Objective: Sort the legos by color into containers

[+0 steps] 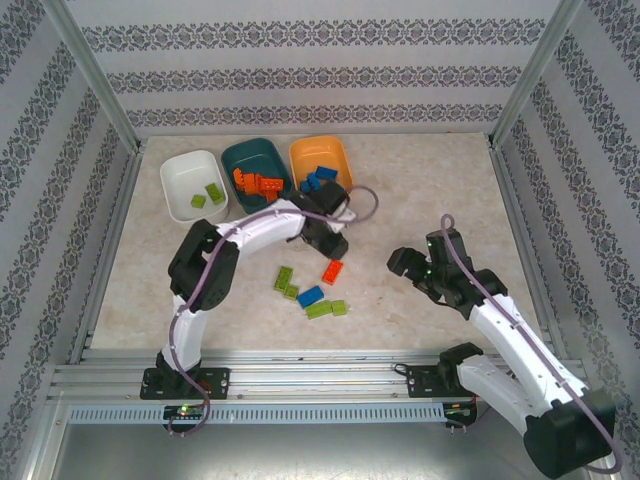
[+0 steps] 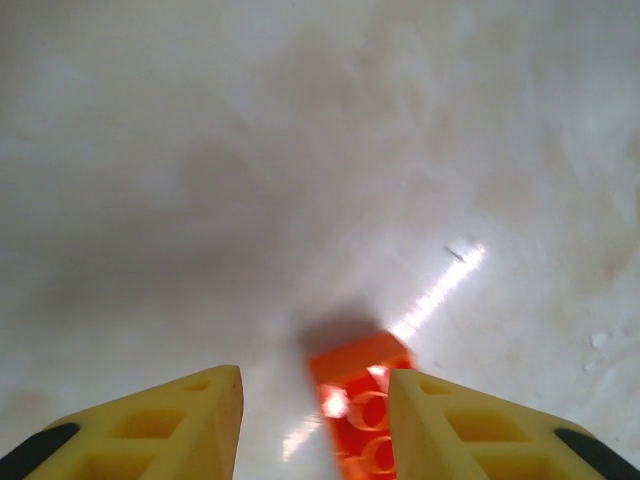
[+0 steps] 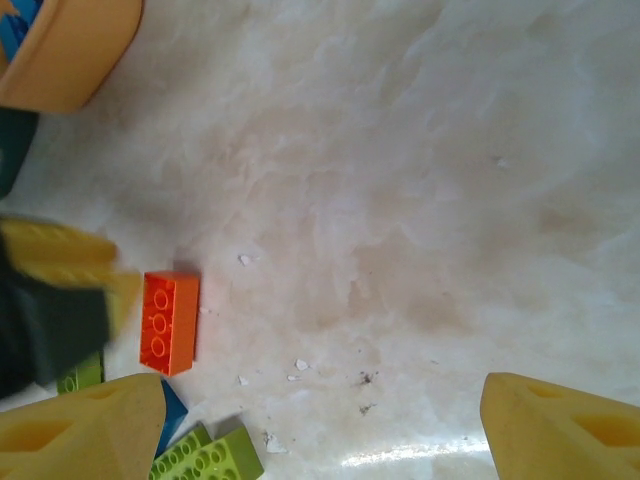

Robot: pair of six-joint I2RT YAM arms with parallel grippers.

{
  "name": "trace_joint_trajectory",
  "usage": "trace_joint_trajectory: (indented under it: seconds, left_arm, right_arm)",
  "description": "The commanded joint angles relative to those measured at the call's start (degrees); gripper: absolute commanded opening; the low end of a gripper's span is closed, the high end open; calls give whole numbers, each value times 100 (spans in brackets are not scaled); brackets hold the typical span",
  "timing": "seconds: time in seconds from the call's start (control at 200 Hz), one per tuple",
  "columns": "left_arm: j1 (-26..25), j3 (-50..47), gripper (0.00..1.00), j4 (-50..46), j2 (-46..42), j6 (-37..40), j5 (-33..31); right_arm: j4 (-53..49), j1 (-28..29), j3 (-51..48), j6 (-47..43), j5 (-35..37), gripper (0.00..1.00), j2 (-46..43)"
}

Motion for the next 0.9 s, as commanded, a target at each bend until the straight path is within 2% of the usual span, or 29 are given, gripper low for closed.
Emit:
trace_joint_trajectory:
  seconds: [0.0,0.215,0.45,0.665,0.894]
  left_arm:
    - [612,703,43,-538,-483,70,-151]
    - [1683,2522,44,-1145,13,159,-608]
    - [2407,3327,45,-752,900,-38,-1093]
    - [2710,4222,45,-852,1836,-135,-986]
    - [2740,4338,46,-677,2187,-177,-991]
  right_arm:
    - [343,331,63,37,-16,82,304]
    - [653,1119,472,-133,-187,83,1181]
    - [699,1731,854,-505,-233,83,1772]
    - [726,1845,838,-660,-338,83,1969]
    - [660,1823,807,-889,-242,84,2210]
